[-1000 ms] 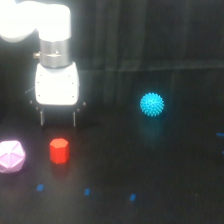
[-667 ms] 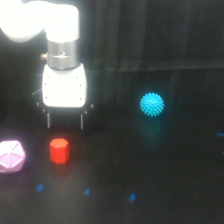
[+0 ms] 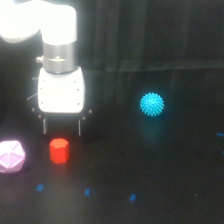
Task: Pick up the red object from the table
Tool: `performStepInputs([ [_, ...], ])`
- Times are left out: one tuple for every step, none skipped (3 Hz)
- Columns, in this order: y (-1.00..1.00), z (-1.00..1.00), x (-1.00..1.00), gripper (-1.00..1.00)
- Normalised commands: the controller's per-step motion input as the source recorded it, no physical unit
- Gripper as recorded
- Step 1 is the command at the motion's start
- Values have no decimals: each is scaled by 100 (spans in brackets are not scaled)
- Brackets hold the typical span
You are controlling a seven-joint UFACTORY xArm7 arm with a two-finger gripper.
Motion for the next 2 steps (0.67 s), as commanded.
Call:
performStepInputs([
  [-100,-17,-19,98],
  [-23,-27,-19,-100],
])
